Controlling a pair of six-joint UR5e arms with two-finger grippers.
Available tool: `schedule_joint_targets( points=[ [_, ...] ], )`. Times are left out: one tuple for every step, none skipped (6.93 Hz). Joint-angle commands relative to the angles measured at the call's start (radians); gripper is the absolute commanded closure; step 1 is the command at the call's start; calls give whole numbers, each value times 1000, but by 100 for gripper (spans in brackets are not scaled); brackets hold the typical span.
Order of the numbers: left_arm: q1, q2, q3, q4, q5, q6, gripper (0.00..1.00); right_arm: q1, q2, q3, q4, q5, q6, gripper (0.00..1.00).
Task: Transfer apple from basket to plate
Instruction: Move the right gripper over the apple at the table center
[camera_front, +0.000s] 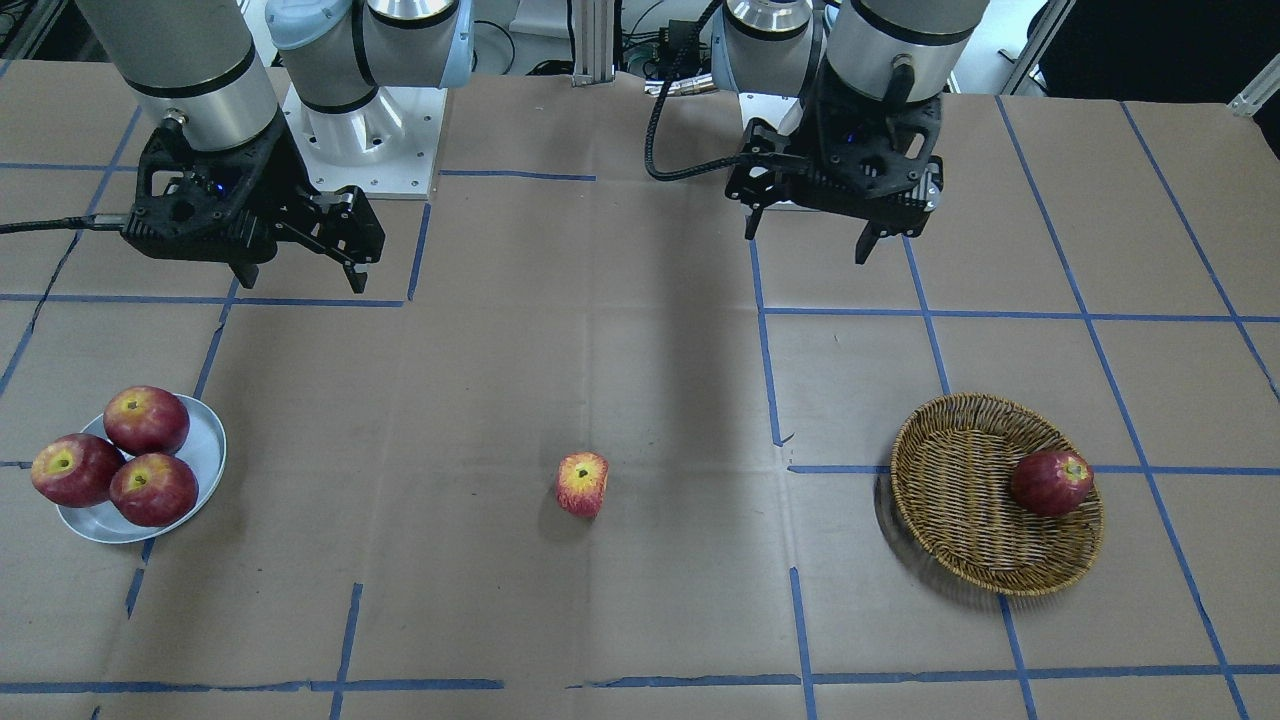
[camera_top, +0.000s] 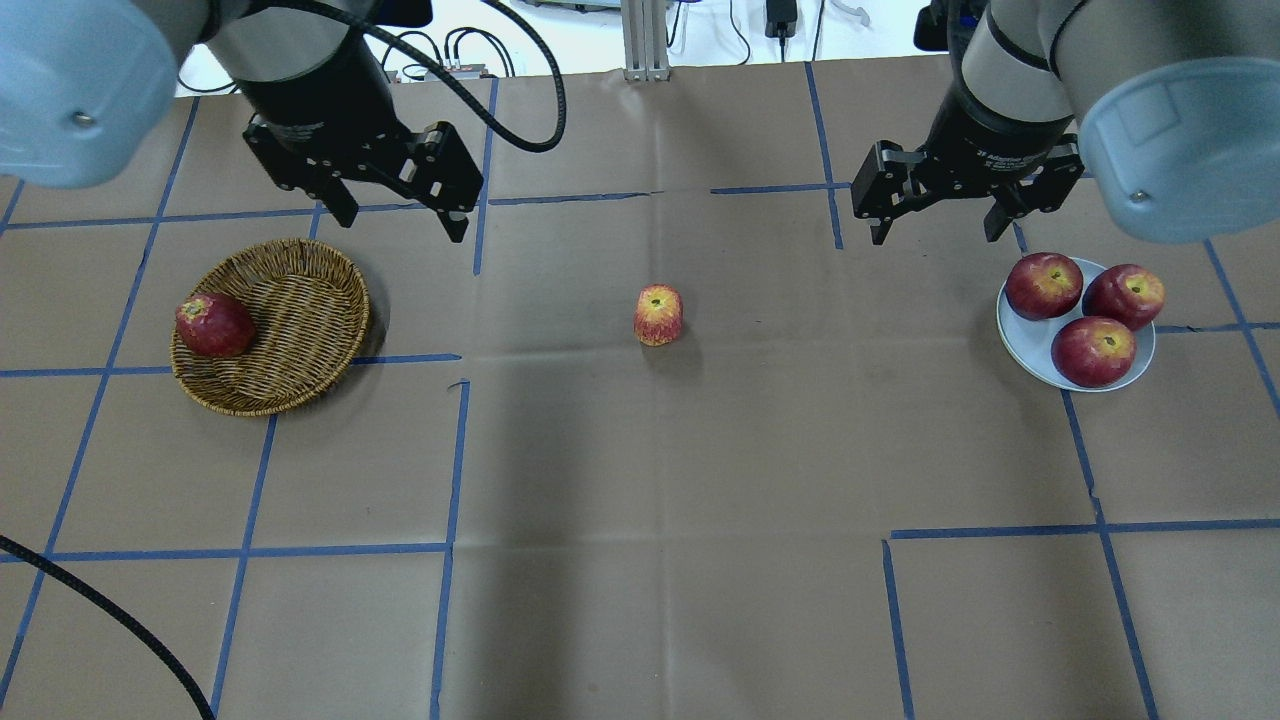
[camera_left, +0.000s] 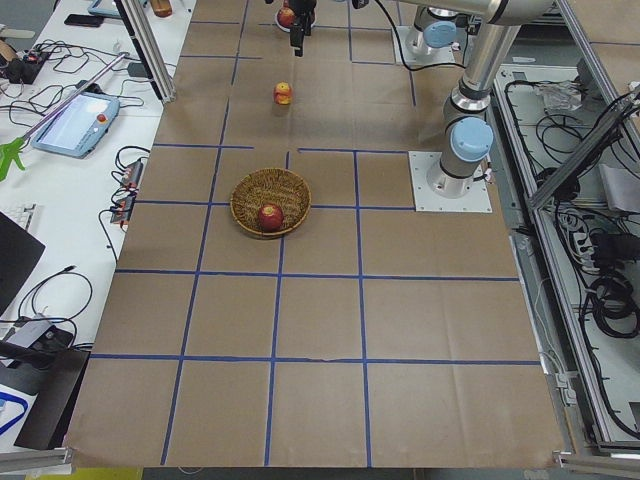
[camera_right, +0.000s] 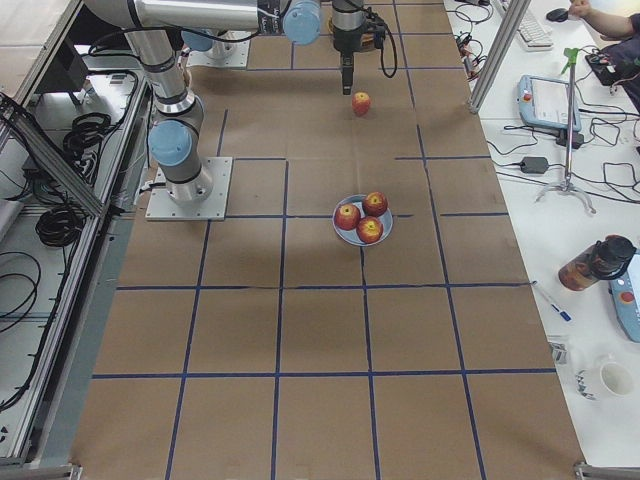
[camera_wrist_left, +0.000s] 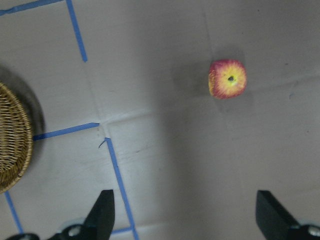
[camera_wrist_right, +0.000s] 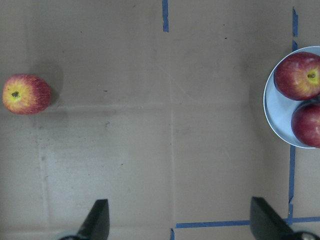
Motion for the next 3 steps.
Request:
schedule_joint_targets(
  points=[
    [24,13,-30,-13,2,14,1,164,93,-4,-124,-6,141,0],
    [23,13,-37,-10,2,14,1,217,165,-4,-205,-10,198,0],
    [24,6,-39,-10,2,14,1,250,226,-3,-276,-10,250,0]
  ],
)
